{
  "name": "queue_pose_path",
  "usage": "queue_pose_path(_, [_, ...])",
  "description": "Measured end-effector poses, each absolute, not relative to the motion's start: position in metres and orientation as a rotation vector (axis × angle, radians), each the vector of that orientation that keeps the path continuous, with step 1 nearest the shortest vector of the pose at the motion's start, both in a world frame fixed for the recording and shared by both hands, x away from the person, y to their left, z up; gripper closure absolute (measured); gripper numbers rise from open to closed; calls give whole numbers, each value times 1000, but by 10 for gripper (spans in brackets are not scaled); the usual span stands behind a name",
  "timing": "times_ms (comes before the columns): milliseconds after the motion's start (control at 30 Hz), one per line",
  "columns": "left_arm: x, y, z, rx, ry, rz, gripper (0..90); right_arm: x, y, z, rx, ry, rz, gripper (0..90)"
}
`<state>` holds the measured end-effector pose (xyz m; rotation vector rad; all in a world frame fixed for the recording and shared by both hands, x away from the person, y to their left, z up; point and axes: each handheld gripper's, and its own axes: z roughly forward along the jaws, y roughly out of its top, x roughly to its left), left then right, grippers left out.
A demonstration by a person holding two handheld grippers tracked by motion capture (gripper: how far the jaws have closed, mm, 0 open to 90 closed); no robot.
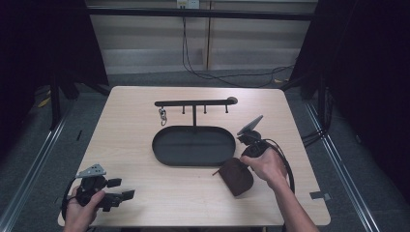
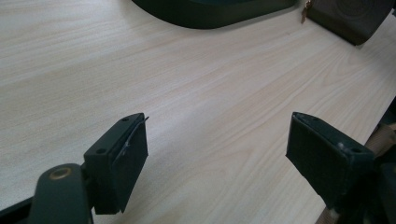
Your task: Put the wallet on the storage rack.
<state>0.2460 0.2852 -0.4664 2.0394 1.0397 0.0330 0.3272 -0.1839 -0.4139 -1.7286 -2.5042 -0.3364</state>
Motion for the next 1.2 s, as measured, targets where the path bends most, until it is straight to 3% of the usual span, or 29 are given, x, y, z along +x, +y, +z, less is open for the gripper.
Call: queue_pose_path(1200, [245,286,-464,2007,1010,16,189,338,-200,-344,-1851,-2545,-239,835])
